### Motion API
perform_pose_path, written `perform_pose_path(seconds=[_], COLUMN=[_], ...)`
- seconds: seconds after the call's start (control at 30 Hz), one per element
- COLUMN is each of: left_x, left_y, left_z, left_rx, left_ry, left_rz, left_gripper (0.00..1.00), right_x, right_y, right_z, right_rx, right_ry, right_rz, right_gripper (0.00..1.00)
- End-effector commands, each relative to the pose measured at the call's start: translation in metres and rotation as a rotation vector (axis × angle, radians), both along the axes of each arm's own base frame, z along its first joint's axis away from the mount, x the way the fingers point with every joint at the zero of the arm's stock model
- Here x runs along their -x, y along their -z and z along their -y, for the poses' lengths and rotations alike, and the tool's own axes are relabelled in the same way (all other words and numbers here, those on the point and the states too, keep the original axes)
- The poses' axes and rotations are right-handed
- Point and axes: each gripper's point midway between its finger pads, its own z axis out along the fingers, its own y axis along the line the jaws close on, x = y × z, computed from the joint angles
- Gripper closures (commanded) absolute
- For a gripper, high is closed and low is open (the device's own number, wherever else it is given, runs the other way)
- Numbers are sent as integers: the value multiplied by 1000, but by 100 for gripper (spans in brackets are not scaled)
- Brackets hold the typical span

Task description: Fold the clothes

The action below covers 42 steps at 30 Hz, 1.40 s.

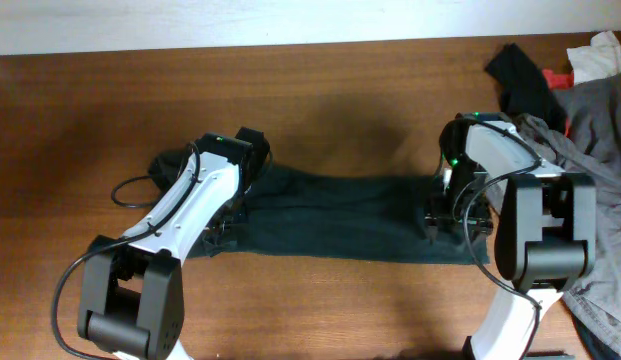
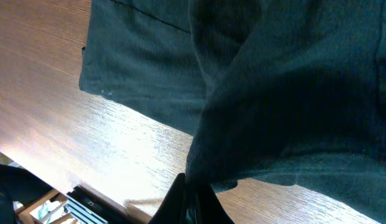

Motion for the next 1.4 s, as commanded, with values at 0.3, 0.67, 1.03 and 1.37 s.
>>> perform_pose_path(seconds=[0.3, 0.67, 1.03, 1.37], left_x=[2, 2, 2, 2], left_y=[-3, -2, -3, -2], left_z=[-3, -2, -2, -2], left_rx=[3, 7, 6, 7], left_ry=[-20, -20, -20, -20], left_rz=[12, 12, 11, 11], left_gripper=[95, 95, 96, 95], right_x=[-14, -15, -25, -34], right_y=[-9, -9, -3, -12], right_z=[10, 10, 17, 33], right_rx=[-85, -87, -60, -39], right_ry=[245, 246, 232, 229], right_rz=[74, 78, 127, 214], right_gripper=[36, 44, 38, 44])
